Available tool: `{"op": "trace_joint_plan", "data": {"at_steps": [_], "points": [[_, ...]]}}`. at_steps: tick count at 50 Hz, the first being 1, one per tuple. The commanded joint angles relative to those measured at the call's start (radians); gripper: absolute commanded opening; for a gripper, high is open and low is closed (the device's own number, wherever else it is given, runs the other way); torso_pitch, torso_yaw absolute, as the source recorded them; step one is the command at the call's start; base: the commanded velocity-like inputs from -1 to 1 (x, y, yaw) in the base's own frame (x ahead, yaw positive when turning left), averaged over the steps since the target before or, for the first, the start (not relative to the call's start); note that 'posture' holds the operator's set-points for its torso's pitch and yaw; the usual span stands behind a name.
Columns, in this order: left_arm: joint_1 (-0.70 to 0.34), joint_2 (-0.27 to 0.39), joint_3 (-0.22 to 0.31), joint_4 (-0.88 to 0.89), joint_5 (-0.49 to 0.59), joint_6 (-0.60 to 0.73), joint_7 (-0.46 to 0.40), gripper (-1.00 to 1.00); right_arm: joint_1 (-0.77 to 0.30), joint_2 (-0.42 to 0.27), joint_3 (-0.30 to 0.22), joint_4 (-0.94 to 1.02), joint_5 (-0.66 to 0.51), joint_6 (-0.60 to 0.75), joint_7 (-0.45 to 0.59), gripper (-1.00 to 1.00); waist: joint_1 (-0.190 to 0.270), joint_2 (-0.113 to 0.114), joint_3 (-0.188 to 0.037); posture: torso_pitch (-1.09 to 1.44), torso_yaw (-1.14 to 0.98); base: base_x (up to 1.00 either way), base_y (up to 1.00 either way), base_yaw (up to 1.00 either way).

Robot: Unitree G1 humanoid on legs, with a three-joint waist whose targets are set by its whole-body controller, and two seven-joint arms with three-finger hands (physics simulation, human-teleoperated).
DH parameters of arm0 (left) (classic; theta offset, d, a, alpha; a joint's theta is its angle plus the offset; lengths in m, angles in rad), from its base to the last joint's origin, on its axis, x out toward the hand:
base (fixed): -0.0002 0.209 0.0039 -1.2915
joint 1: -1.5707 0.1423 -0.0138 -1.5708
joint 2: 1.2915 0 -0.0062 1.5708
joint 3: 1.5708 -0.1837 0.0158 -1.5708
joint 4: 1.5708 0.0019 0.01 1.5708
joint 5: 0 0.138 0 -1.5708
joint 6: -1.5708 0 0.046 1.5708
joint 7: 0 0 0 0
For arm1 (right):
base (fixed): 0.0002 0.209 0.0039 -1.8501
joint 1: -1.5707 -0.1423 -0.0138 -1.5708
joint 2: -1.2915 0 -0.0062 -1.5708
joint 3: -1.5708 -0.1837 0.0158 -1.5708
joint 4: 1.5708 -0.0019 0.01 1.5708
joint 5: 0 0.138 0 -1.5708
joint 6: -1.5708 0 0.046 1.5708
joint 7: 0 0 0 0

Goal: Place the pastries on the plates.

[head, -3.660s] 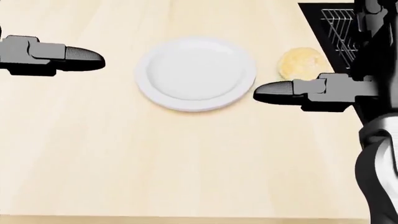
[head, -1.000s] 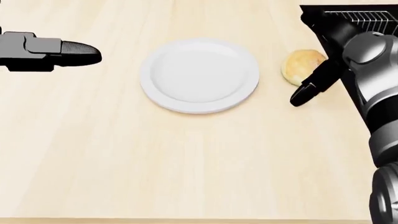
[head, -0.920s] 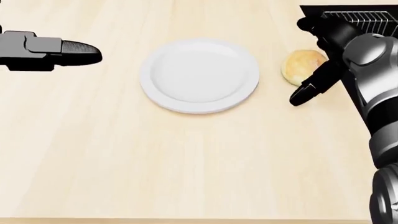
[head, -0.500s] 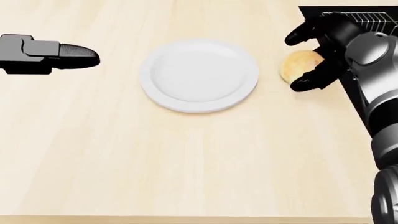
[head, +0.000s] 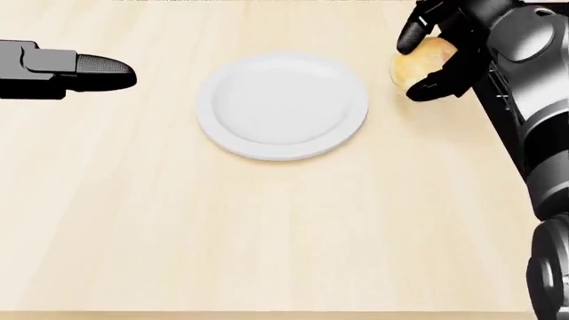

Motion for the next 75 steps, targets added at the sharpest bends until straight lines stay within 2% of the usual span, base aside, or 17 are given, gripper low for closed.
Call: {"op": "trace_joint_plan", "data": {"at_steps": [1,5,19,30,41,44,47,50,53,66,75], "points": [[-0.028,0.01,0.008,-0.022,0.005,-0.028,0.005,1.0,-0.058,-0.012,-0.006,-0.046,0.01,-0.014,-0.008,-0.54,0.0,-0.002,-0.03,0.0,0.0,0.0,0.0,0.0],[-0.021,0.008,0.008,-0.03,0.004,-0.027,0.005,1.0,-0.093,0.01,0.0,-0.064,0.018,-0.009,0.018,-0.56,0.0,-0.002,-0.029,0.0,0.0,0.0,0.0,0.0],[-0.013,0.007,0.011,-0.033,0.004,-0.026,0.003,1.0,-0.158,0.156,0.021,-0.067,0.079,-0.007,0.052,-0.56,-0.004,0.007,-0.027,0.0,0.0,0.0,0.0,0.0],[-0.015,0.007,0.008,-0.031,0.005,-0.026,0.002,1.0,-0.139,0.24,0.044,-0.073,0.089,-0.029,0.081,-0.53,-0.005,0.014,-0.027,0.0,0.0,0.0,0.0,0.0],[0.007,0.012,0.022,-0.057,0.003,-0.016,-0.001,1.0,-0.112,0.281,0.055,-0.067,0.086,-0.046,0.064,-0.41,-0.007,0.019,-0.028,0.0,0.0,0.0,0.0,0.0],[0.012,0.011,0.022,-0.063,0.002,-0.015,0.001,1.0,-0.108,0.283,0.054,-0.068,0.087,-0.045,0.062,-0.32,-0.007,0.019,-0.028,0.0,0.0,0.0,0.0,0.0],[0.013,0.011,0.02,-0.061,0.003,-0.017,0.001,1.0,-0.104,0.285,0.056,-0.07,0.085,-0.047,0.062,-0.11,-0.006,0.02,-0.028,0.0,0.0,0.0,0.0,0.0],[0.016,0.01,0.019,-0.062,0.003,-0.018,0.003,1.0,-0.1,0.285,0.058,-0.071,0.083,-0.052,0.063,0.35,-0.006,0.02,-0.028,0.0,0.0,0.0,0.0,0.0],[0.017,0.011,0.021,-0.064,0.003,-0.018,0.003,1.0,-0.103,0.288,0.056,-0.074,0.085,-0.049,0.067,0.97,-0.007,0.02,-0.029,0.0,0.0,0.0,0.0,0.0],[0.002,0.014,0.018,-0.041,0.002,-0.02,0.003,1.0,-0.136,0.268,0.045,-0.1,0.098,-0.034,0.086,1.0,-0.007,0.02,-0.028,0.0,0.0,0.0,0.0,0.0],[-0.004,0.022,0.023,-0.053,0.002,-0.003,-0.001,1.0,-0.142,0.188,0.02,-0.275,0.139,0.074,0.143,1.0,-0.004,0.015,-0.023,0.0,0.0,0.0,0.0,0.0]]}}
